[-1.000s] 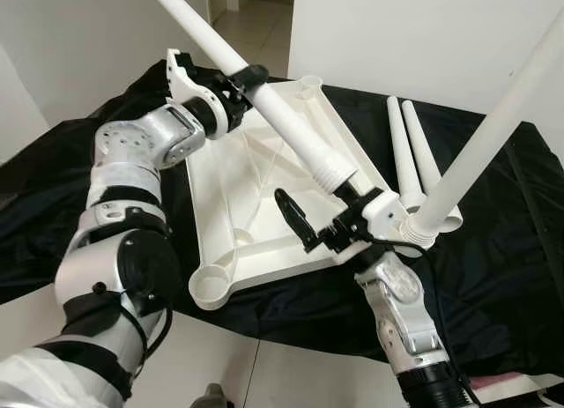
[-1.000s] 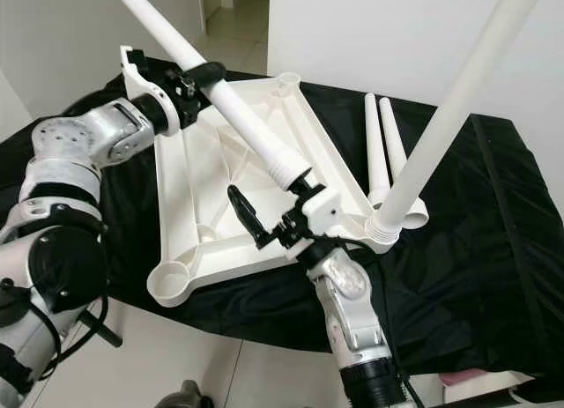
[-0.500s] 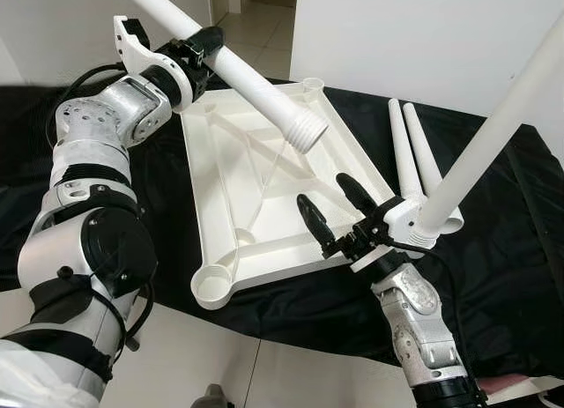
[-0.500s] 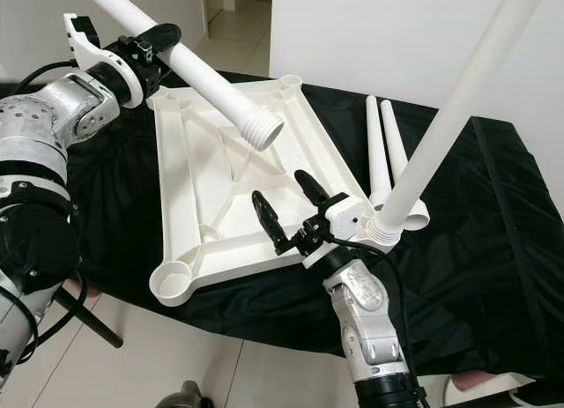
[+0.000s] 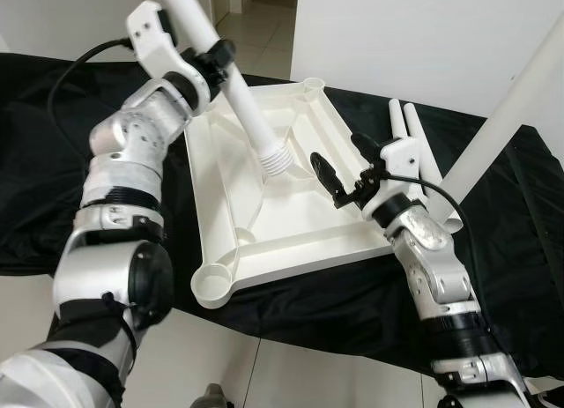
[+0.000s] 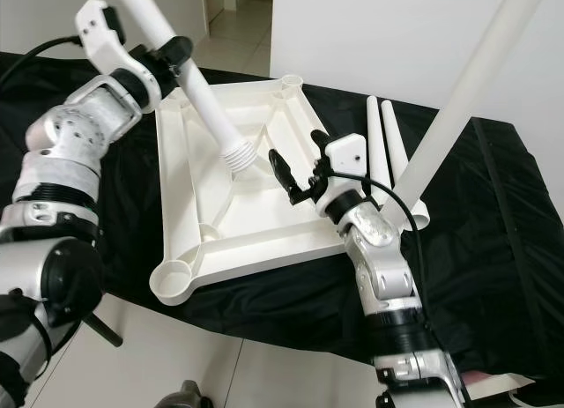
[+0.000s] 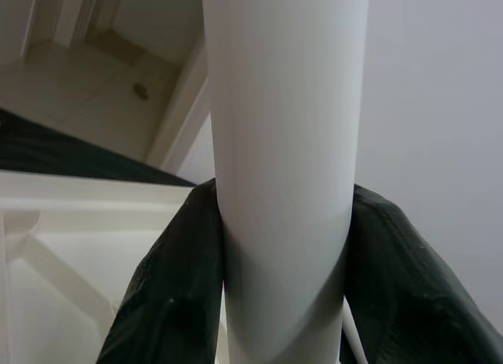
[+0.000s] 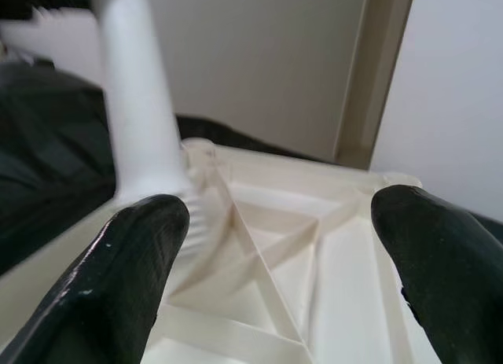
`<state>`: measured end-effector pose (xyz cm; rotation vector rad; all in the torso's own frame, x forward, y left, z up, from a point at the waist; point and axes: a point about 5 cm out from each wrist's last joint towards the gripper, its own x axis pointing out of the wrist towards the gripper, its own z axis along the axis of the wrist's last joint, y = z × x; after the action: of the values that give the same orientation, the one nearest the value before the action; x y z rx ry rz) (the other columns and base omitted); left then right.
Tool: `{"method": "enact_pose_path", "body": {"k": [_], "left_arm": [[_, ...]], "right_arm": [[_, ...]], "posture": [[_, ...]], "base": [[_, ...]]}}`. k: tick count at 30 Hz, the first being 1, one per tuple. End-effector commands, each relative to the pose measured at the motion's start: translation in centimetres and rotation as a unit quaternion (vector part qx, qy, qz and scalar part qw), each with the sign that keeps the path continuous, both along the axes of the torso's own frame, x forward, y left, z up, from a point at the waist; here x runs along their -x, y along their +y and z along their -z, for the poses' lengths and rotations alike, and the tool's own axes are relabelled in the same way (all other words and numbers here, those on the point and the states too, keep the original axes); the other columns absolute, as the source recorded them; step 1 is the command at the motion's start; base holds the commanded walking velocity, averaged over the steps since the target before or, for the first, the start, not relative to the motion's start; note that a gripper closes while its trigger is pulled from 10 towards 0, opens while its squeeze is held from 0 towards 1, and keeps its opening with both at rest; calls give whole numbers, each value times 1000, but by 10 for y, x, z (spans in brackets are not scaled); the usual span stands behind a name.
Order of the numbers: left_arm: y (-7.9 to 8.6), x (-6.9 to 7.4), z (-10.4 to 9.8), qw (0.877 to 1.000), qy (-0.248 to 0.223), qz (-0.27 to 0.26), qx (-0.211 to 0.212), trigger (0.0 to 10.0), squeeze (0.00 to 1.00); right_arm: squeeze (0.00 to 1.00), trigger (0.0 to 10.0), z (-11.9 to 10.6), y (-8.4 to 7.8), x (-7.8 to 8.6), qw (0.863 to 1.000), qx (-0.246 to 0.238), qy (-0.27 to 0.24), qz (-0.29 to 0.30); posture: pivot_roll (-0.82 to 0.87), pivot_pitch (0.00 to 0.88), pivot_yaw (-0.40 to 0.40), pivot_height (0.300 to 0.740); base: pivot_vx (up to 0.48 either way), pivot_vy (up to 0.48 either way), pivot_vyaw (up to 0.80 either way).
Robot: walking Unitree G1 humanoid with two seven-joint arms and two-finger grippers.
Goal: Building children table
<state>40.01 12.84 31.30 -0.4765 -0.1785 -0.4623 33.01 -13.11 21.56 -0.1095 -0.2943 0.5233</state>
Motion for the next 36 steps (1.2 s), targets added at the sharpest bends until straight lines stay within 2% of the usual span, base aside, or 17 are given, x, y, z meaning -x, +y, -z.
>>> {"method": "enact_pose_path", "body": {"k": [1, 4, 6, 8, 10, 13, 15, 16, 28, 36], "left_arm": [[-11, 7, -8, 997, -59, 44, -36, 10000, 0], [-17, 10, -9, 995, -72, 44, -55, 10000, 0], [-32, 17, -9, 990, -95, 49, -92, 10000, 0], [-32, 17, -9, 990, -95, 49, -92, 10000, 0], [-49, 24, -11, 983, -121, 52, -126, 10000, 0], [-55, 25, -11, 981, -128, 52, -134, 10000, 0], [-65, 29, -10, 978, -140, 57, -142, 10000, 0], [-74, 32, -9, 976, -149, 59, -150, 10000, 0], [-90, 41, -9, 972, -162, 71, -154, 10000, 0], [-105, 52, -6, 969, -173, 90, -155, 10000, 0]], "right_arm": [[0, 10000, 3, 2, -7, 999, 3, 42, -6], [0, 10000, -1, 5, -12, 999, 10, 50, -14], [0, 10000, -6, 13, -22, 997, 44, 64, -31], [0, 10000, -6, 13, -22, 997, 44, 64, -31], [0, 10000, -11, 22, -28, 994, 68, 66, -58], [0, 10000, -13, 26, -29, 993, 73, 65, -67], [0, 10000, -15, 33, -33, 991, 78, 75, -82], [0, 10000, -15, 42, -35, 988, 86, 85, -98], [0, 10000, -16, 55, -46, 986, 94, 97, -95], [0, 10000, -17, 56, -59, 988, 94, 109, -54]], "posture": [[107, 4, -29, 740], [107, 4, -29, 740], [113, 2, -45, 740], [113, 2, -45, 740], [127, 2, -62, 740], [127, 2, -62, 740], [137, 0, -75, 740], [141, 0, -80, 740], [162, 0, -107, 740], [173, 0, -110, 740]], "base": [[0, 0, 0], [0, 0, 0], [0, 0, 0], [0, 0, 0], [0, 0, 0], [0, 0, 0], [0, 0, 0], [0, 0, 0], [0, 0, 0], [0, 0, 0]]}}
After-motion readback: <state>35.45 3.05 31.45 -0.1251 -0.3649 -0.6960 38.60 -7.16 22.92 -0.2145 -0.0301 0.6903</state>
